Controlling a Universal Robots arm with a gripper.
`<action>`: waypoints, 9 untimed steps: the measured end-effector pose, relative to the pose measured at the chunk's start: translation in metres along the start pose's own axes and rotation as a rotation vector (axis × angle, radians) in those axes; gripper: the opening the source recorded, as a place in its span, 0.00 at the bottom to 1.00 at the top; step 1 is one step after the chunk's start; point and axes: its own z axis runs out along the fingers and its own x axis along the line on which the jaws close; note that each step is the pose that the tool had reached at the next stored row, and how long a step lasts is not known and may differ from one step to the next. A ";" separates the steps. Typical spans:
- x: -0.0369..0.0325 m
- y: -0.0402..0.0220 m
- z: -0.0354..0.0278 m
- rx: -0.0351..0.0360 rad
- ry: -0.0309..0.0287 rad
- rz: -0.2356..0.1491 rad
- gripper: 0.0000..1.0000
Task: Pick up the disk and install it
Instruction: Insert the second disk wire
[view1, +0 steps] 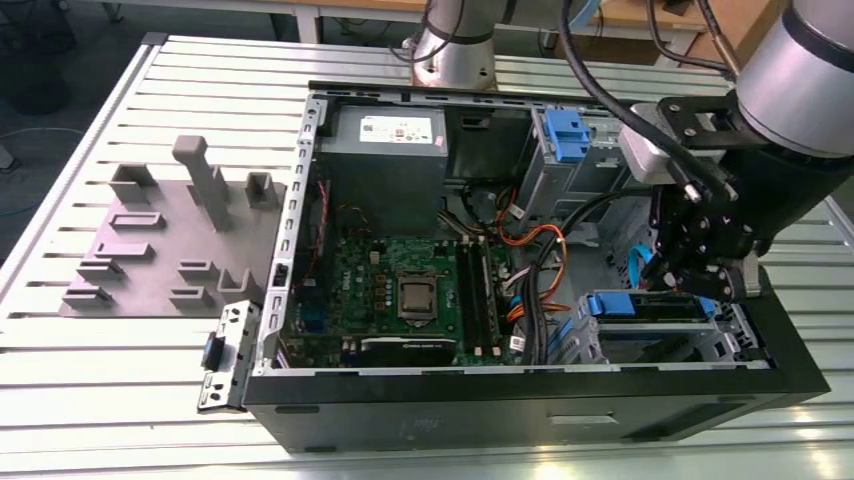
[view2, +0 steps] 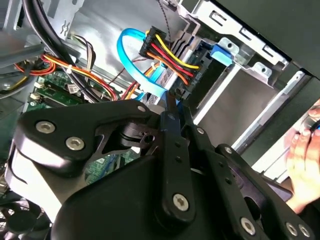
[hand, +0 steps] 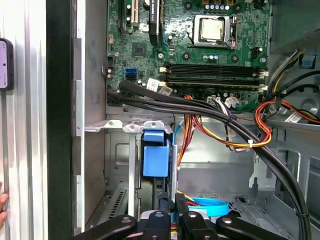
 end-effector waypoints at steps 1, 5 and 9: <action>0.0010 0.0000 0.0001 0.0006 -0.0007 0.000 0.16; 0.0031 0.0000 0.0003 0.0057 -0.0010 0.000 0.16; 0.0058 0.0001 0.0006 0.0074 -0.0012 0.000 0.16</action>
